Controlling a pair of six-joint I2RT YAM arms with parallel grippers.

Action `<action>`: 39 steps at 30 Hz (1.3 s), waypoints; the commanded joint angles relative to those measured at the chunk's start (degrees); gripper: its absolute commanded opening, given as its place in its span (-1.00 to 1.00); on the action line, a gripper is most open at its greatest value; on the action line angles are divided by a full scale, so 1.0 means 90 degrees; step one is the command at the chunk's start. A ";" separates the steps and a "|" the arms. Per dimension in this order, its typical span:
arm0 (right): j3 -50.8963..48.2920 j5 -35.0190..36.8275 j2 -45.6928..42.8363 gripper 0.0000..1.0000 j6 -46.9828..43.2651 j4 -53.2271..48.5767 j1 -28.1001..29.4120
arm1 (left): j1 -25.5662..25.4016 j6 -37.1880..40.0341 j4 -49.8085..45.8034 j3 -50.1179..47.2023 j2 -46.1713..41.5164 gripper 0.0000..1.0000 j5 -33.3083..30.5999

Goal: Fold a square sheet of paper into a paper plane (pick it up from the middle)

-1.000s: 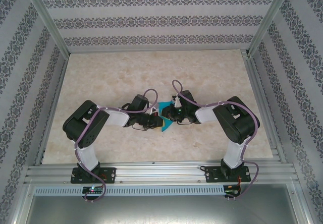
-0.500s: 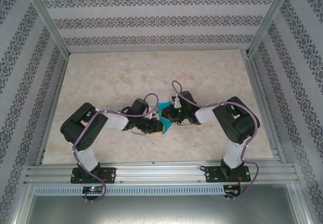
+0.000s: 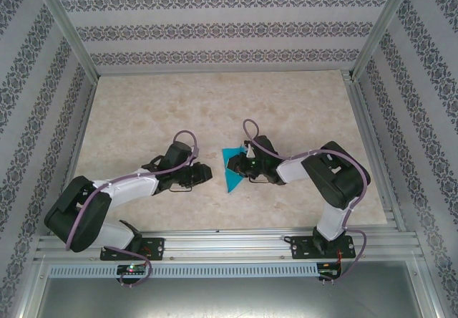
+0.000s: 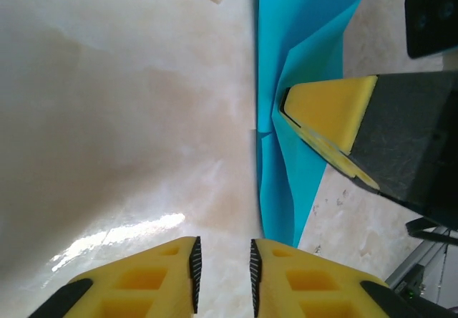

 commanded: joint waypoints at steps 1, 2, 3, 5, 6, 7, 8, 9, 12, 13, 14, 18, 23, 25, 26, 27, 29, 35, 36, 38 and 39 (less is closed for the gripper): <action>-0.0367 0.0600 0.0001 -0.63 0.0594 0.0045 0.0227 | 0.0041 -0.0167 -0.0102 0.0363 0.0070 -0.34 0.0285; -0.0425 0.0752 -0.0009 -0.62 0.0749 0.0147 0.0293 | 0.0041 -0.0139 -0.0025 0.0441 0.0153 -0.31 0.0502; -0.0476 0.0921 -0.0017 -0.62 0.0918 0.0211 0.0378 | 0.0036 -0.0122 0.0033 0.0513 0.0241 -0.28 0.0720; -0.0520 0.1180 0.0017 -0.61 0.1150 0.0362 0.0532 | -0.0027 -0.0107 0.0206 0.0598 0.0384 -0.27 0.1048; -0.0517 0.1261 0.0044 -0.61 0.1216 0.0427 0.0591 | -0.0086 -0.0089 0.0227 0.0653 0.0476 -0.27 0.1153; -0.0498 0.1303 0.0058 -0.60 0.1242 0.0432 0.0629 | -0.0145 -0.0062 0.0169 0.0722 0.0575 -0.27 0.1190; -0.0469 0.1343 0.0068 -0.60 0.1243 0.0420 0.0676 | -0.0221 -0.0031 0.0141 0.0781 0.0687 -0.29 0.1220; -0.0453 0.1352 0.0077 -0.60 0.1243 0.0404 0.0691 | -0.0290 -0.0003 0.0144 0.0831 0.0787 -0.31 0.1234; -0.0480 0.1376 0.0062 -0.60 0.1250 0.0410 0.0699 | -0.0369 -0.0094 0.0130 0.0836 0.0950 -0.34 0.0951; -0.0492 0.1388 0.0049 -0.60 0.1245 0.0410 0.0698 | -0.0369 -0.0135 0.0100 0.0832 0.1009 -0.34 0.0866; -0.0502 0.1375 0.0049 -0.60 0.1236 0.0407 0.0699 | -0.0369 -0.0164 0.0103 0.0830 0.1069 -0.34 0.0842; -0.0444 0.1269 0.0102 -0.60 0.1192 0.0373 0.0691 | -0.0427 -0.0302 0.0375 0.0817 0.1379 -0.37 0.0988; -0.0426 0.1250 0.0125 -0.59 0.1174 0.0373 0.0689 | -0.0500 -0.0323 0.0463 0.0835 0.1559 -0.47 0.0994; -0.0406 0.1210 0.0130 -0.59 0.1143 0.0370 0.0698 | -0.0496 -0.0286 0.0410 0.0881 0.1579 -0.52 0.0988; -0.0404 0.1201 0.0125 -0.59 0.1134 0.0358 0.0697 | -0.0498 -0.0266 0.0389 0.0893 0.1584 -0.54 0.0953; -0.0404 0.1211 0.0123 -0.59 0.1134 0.0341 0.0693 | -0.0496 -0.0263 0.0370 0.0894 0.1588 -0.57 0.0908; -0.0395 0.1200 0.0127 -0.59 0.1105 0.0325 0.0698 | -0.0496 -0.0258 0.0387 0.0896 0.1590 -0.62 0.0881; -0.0337 0.1147 0.0122 -0.58 0.1039 0.0236 0.0698 | -0.0496 -0.0188 0.0386 0.0867 0.1615 -0.79 0.0951; -0.0331 0.1137 0.0127 -0.57 0.1027 0.0236 0.0696 | -0.0496 -0.0143 0.0326 0.0858 0.1635 -0.84 0.0948; -0.0308 0.1102 0.0118 -0.56 0.0996 0.0222 0.0686 | -0.0496 -0.0107 0.0307 0.0799 0.1684 -0.89 0.0950; -0.0275 0.1047 0.0095 -0.54 0.0954 0.0210 0.0672 | -0.0498 -0.0118 0.0327 0.0748 0.1704 -0.92 0.0941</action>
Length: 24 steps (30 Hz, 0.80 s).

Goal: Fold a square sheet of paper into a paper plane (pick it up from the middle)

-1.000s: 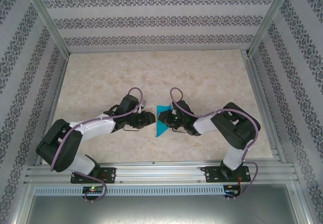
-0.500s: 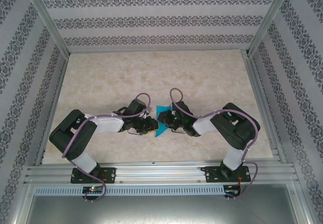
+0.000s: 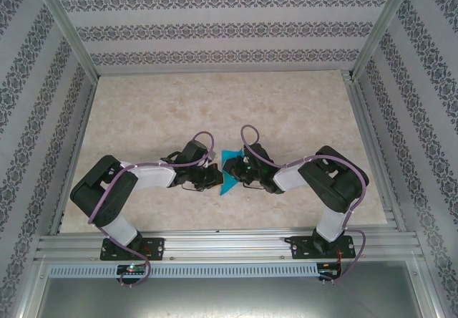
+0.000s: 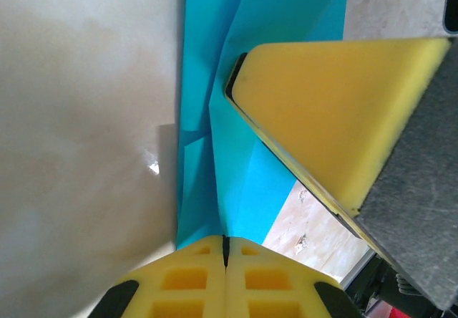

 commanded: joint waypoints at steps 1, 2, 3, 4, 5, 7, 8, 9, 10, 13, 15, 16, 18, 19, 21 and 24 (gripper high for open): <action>0.0061 -0.0063 0.0140 -0.52 -0.0226 -0.0492 0.0019 | -0.0066 0.0098 0.0054 -0.0084 0.0171 -0.95 0.0015; 0.0089 -0.0123 0.0100 -0.51 -0.0272 -0.0517 0.0004 | -0.0061 0.0063 0.0084 -0.0140 0.0183 -0.96 -0.0007; 0.0122 -0.0213 0.0042 -0.49 -0.0335 -0.0520 -0.0034 | -0.0069 0.0012 0.0177 -0.0225 0.0206 -0.97 -0.0024; 0.0170 -0.0331 -0.0023 -0.49 -0.0409 -0.0552 -0.0088 | -0.0064 -0.0037 0.0227 -0.0304 0.0214 -0.99 -0.0071; 0.0202 -0.0421 -0.0100 -0.48 -0.0482 -0.0605 -0.0134 | -0.0064 -0.0061 0.0219 -0.0340 0.0236 -0.99 -0.0111; 0.0322 -0.0564 -0.0350 -0.44 -0.0686 -0.0868 -0.0269 | -0.0064 -0.0088 0.0239 -0.0367 0.0271 -1.00 -0.0149; 0.0372 -0.0596 -0.0466 -0.43 -0.0807 -0.1048 -0.0329 | -0.0064 -0.0088 0.0253 -0.0357 0.0290 -1.00 -0.0143; 0.0434 -0.0645 -0.0605 -0.43 -0.0940 -0.1242 -0.0393 | -0.0064 -0.0084 0.0248 -0.0353 0.0315 -1.00 -0.0145; 0.0487 -0.0680 -0.0737 -0.42 -0.1036 -0.1453 -0.0461 | -0.0064 -0.0084 0.0248 -0.0340 0.0332 -1.00 -0.0153; 0.0454 -0.0545 -0.1125 -0.42 -0.1230 -0.1833 -0.0607 | -0.0066 -0.0074 0.0211 -0.0341 0.0330 -1.00 -0.0191; 0.0485 -0.0599 -0.1271 -0.46 -0.1445 -0.2098 -0.0678 | -0.0064 -0.0093 0.0238 -0.0380 0.0329 -1.00 -0.0223; 0.0546 -0.0644 -0.1288 -0.50 -0.1547 -0.2234 -0.0687 | -0.0069 -0.0102 0.0239 -0.0382 0.0330 -1.00 -0.0217; 0.0699 -0.0853 -0.1236 -0.59 -0.1714 -0.2381 -0.0661 | -0.0066 -0.0116 0.0217 -0.0383 0.0330 -1.00 -0.0242; 0.0763 -0.0973 -0.1172 -0.60 -0.1748 -0.2380 -0.0634 | -0.0071 -0.0154 0.0253 -0.0415 0.0320 -1.00 -0.0257; 0.0896 -0.1148 -0.0986 -0.62 -0.1755 -0.2386 -0.0568 | -0.0064 -0.0184 0.0312 -0.0457 0.0319 -1.00 -0.0279; 0.1042 -0.1251 -0.0664 -0.66 -0.1699 -0.2326 -0.0479 | -0.0066 -0.0213 0.0326 -0.0466 0.0297 -1.00 -0.0330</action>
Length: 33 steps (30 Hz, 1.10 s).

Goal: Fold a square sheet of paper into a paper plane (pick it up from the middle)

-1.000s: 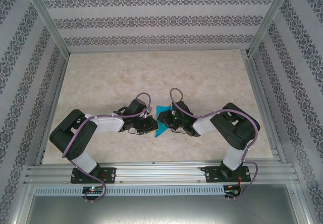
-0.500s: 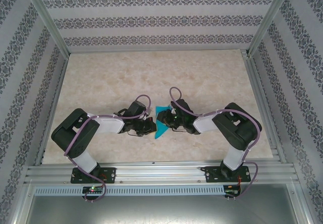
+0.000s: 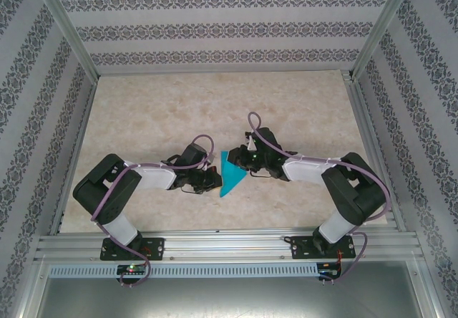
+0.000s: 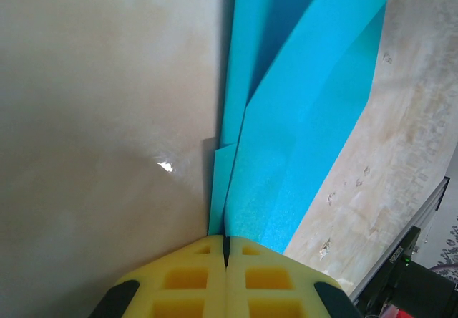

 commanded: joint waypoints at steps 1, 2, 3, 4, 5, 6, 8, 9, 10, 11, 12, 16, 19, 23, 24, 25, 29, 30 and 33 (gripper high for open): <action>0.0204 -0.0231 0.0338 -0.66 -0.0170 -0.0142 0.0128 | -0.0065 -0.0182 -0.0034 -0.0221 0.0110 -1.00 -0.0322; 0.0225 -0.0156 0.0397 -0.66 -0.0136 -0.0175 0.0139 | -0.0065 -0.0215 0.0018 -0.0264 0.0062 -1.00 -0.0365; 0.0243 -0.0110 0.0450 -0.65 -0.0114 -0.0200 0.0134 | -0.0064 -0.0263 0.0126 -0.0324 0.0023 -1.00 -0.0385; 0.0245 -0.0074 0.0500 -0.64 -0.0085 -0.0203 0.0116 | -0.0068 -0.0312 0.0275 -0.0401 -0.0004 -1.00 -0.0395; 0.0235 -0.0035 0.0534 -0.64 -0.0040 -0.0215 0.0095 | -0.0064 -0.0341 0.0379 -0.0447 -0.0040 -1.00 -0.0397; 0.0204 -0.0010 0.0535 -0.63 0.0012 -0.0163 0.0069 | -0.0069 -0.0354 0.0438 -0.0491 -0.0065 -1.00 -0.0393; 0.0142 0.0002 0.0496 -0.62 0.0036 -0.0101 0.0014 | -0.0069 -0.0352 0.0489 -0.0544 -0.0159 -1.00 -0.0492; 0.0103 0.0023 0.0437 -0.60 0.0042 -0.0103 -0.0011 | -0.0064 -0.0373 0.0518 -0.0603 -0.0226 -1.00 -0.0546; 0.0064 0.0067 0.0345 -0.57 0.0031 -0.0118 -0.0038 | -0.0064 -0.0360 0.0498 -0.0633 -0.0291 -1.00 -0.0619; 0.0024 0.0071 0.0267 -0.57 0.0018 -0.0123 -0.0069 | -0.0064 -0.0360 0.0449 -0.0646 -0.0348 -1.00 -0.0690; -0.0015 0.0059 0.0170 -0.56 -0.0011 -0.0133 -0.0102 | -0.0065 -0.0364 0.0432 -0.0688 -0.0414 -1.00 -0.0761; -0.0202 0.0134 -0.0197 -0.60 -0.0109 -0.0329 -0.0183 | -0.0068 -0.0365 0.0402 -0.0690 -0.0427 -1.00 -0.0814; -0.0411 0.0100 -0.0285 -0.68 -0.0114 -0.0377 -0.0183 | -0.0066 -0.0442 0.0456 -0.0740 -0.0419 -1.00 -0.0866; -0.0685 0.0122 -0.0193 -0.76 -0.0057 -0.0348 -0.0167 | -0.0064 -0.0476 0.0520 -0.0821 -0.0486 -1.00 -0.0903; -0.0728 0.0151 -0.0155 -0.77 -0.0046 -0.0345 -0.0165 | -0.0064 -0.0504 0.0574 -0.0850 -0.0498 -1.00 -0.0905; -0.0741 0.0170 -0.0114 -0.77 -0.0034 -0.0350 -0.0164 | -0.0064 -0.0511 0.0569 -0.0853 -0.0518 -1.00 -0.0915; -0.0749 0.0190 0.0074 -0.80 -0.0005 -0.0359 -0.0145 | -0.0069 -0.0499 0.0577 -0.0847 -0.0505 -1.00 -0.0913; -0.0760 0.0228 0.0102 -0.80 0.0025 -0.0373 -0.0126 | -0.0064 -0.0496 0.0580 -0.0847 -0.0497 -1.00 -0.0900; -0.0739 0.0349 0.0247 -0.84 0.0157 -0.0599 -0.0087 | -0.0064 -0.0523 0.0576 -0.0876 -0.0532 -1.00 -0.0940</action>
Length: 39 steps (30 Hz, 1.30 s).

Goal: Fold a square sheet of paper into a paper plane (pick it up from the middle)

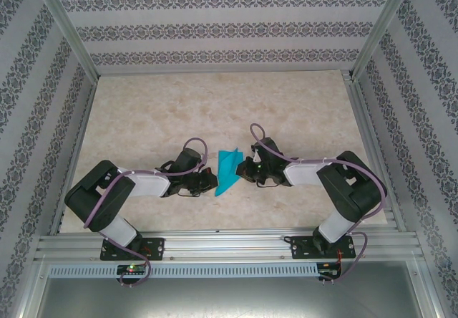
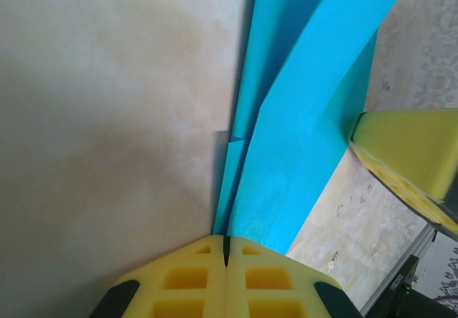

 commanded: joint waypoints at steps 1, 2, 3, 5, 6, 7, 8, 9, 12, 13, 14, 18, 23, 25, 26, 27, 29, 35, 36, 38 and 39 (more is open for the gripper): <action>-0.0085 0.0244 0.0192 -0.84 0.0168 -0.0167 0.0093 | -0.0059 -0.0115 -0.0108 -0.0186 -0.0067 -1.00 -0.0363; -0.0111 0.0328 0.0215 -0.85 0.0237 -0.0164 0.0139 | -0.0060 -0.0123 -0.0093 -0.0203 -0.0080 -1.00 -0.0380; -0.0127 0.0396 0.0232 -0.86 0.0291 -0.0191 0.0184 | -0.0059 -0.0133 -0.0079 -0.0198 -0.0082 -1.00 -0.0366; -0.0129 0.0522 0.0248 -0.86 0.0372 -0.0266 0.0254 | -0.0064 -0.0111 -0.0068 -0.0182 -0.0085 -1.00 -0.0353; -0.0150 0.0576 0.0247 -0.86 0.0417 -0.0226 0.0275 | -0.0060 -0.0108 -0.0068 -0.0185 -0.0089 -1.00 -0.0353; -0.0187 0.0645 0.0231 -0.86 0.0482 -0.0205 0.0296 | -0.0060 -0.0115 -0.0068 -0.0191 -0.0103 -1.00 -0.0358; -0.0209 0.0698 0.0204 -0.87 0.0527 -0.0196 0.0317 | -0.0059 -0.0114 -0.0075 -0.0186 -0.0121 -1.00 -0.0369; -0.0218 0.0766 0.0172 -0.87 0.0581 -0.0233 0.0343 | -0.0063 -0.0112 -0.0088 -0.0195 -0.0134 -1.00 -0.0386; -0.0302 0.0993 0.0058 -0.87 0.0710 -0.0263 0.0420 | -0.0059 -0.0153 -0.0102 -0.0271 -0.0265 -1.00 -0.0506; -0.0326 0.1022 0.0053 -0.87 0.0754 -0.0249 0.0433 | -0.0067 -0.0160 -0.0084 -0.0311 -0.0330 -1.00 -0.0581; -0.0332 0.1007 0.0057 -0.87 0.0779 -0.0219 0.0443 | -0.0064 -0.0180 -0.0042 -0.0350 -0.0383 -1.00 -0.0604; -0.0310 0.0977 0.0109 -0.87 0.0802 -0.0199 0.0490 | -0.0068 -0.0011 -0.0198 -0.0266 -0.0439 -1.00 -0.0578; -0.0101 0.0853 0.0217 -0.85 0.0688 -0.0232 0.0498 | -0.0069 0.0159 -0.0241 -0.0069 -0.0171 -1.00 -0.0303; -0.0037 0.0857 0.0228 -0.85 0.0681 -0.0279 0.0497 | -0.0071 0.0164 -0.0093 -0.0068 -0.0105 -1.00 -0.0158; -0.0016 0.0901 0.0228 -0.84 0.0686 -0.0336 0.0499 | -0.0069 0.0198 -0.0087 -0.0037 -0.0100 -1.00 -0.0131; -0.0003 0.0907 0.0245 -0.84 0.0678 -0.0347 0.0497 | -0.0069 0.0233 -0.0106 -0.0027 -0.0104 -1.00 -0.0129; 0.0017 0.0864 0.0312 -0.84 0.0696 -0.0350 0.0484 | -0.0069 0.0298 -0.0122 -0.0011 -0.0133 -1.00 -0.0112; 0.0029 0.0834 0.0355 -0.83 0.0704 -0.0372 0.0500 | -0.0069 0.0150 -0.0352 -0.0045 -0.0129 -1.00 -0.0345; 0.0025 0.0820 0.0336 -0.83 0.0696 -0.0361 0.0501 | -0.0068 0.0143 -0.0379 -0.0058 -0.0118 -1.00 -0.0340; 0.0019 0.0830 0.0270 -0.82 0.0673 -0.0349 0.0502 | -0.0066 0.0148 -0.0487 -0.0022 -0.0093 -1.00 -0.0392; 0.0019 0.0829 0.0243 -0.81 0.0653 -0.0342 0.0502 | -0.0068 0.0126 -0.0561 -0.0014 -0.0094 -1.00 -0.0469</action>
